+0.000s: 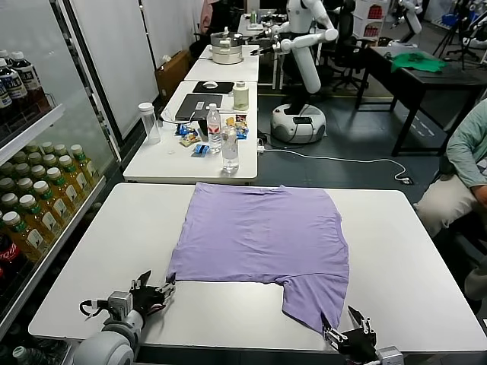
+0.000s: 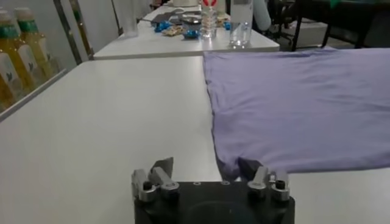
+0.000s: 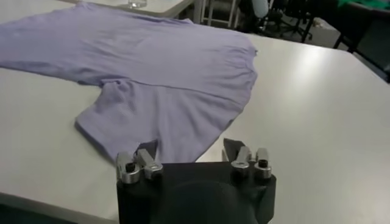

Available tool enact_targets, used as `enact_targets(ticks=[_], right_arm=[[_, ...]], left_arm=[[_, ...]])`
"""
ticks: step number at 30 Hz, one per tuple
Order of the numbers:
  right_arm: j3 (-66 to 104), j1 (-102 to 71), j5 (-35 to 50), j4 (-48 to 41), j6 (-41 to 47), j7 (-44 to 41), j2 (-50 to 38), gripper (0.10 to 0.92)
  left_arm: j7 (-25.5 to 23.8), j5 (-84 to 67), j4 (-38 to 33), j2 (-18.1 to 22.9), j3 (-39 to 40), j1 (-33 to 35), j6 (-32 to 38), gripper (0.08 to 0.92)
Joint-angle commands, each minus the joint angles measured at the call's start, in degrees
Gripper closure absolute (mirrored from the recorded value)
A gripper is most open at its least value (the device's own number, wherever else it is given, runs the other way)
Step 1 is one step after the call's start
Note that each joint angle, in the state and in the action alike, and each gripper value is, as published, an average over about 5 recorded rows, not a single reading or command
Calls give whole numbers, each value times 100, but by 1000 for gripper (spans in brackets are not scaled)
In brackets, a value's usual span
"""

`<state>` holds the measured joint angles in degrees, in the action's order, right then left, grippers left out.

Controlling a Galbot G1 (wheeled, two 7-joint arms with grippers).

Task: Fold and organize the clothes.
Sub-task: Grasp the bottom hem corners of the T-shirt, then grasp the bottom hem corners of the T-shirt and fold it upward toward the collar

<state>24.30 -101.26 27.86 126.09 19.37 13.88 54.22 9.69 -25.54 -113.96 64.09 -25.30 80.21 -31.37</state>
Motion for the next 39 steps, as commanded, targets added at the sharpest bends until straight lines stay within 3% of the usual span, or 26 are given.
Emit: enact_targets(ticks=[1, 7, 14, 17, 27, 33, 39], right_arm=[[-53, -34, 199, -51, 35, 11, 9, 550], [134, -117, 216, 153, 3, -60, -37, 723], [856, -898, 299, 840, -2, -225, -224, 901], [1079, -1289, 291, 1066, -7, -296, -267, 912], [1459, -2237, 82, 1851, -120, -391, -267, 912], [1390, -1697, 113, 1926, -47, -326, -370, 912], [1016, -105, 280, 1321, 297, -192, -386, 912]], left_arm=[[-22, -11, -37, 47, 79, 39, -46, 476], [-21, 52, -340, 53, 41, 200, -14, 649], [258, 137, -1246, -144, -158, 1079, 29, 847], [334, 151, -1484, -214, -240, 1494, 138, 903], [584, 236, -2214, -471, -590, 3020, 572, 913], [510, 142, -2311, -361, -763, 2567, 477, 913], [263, -280, -1386, -396, -872, 1143, 473, 913]])
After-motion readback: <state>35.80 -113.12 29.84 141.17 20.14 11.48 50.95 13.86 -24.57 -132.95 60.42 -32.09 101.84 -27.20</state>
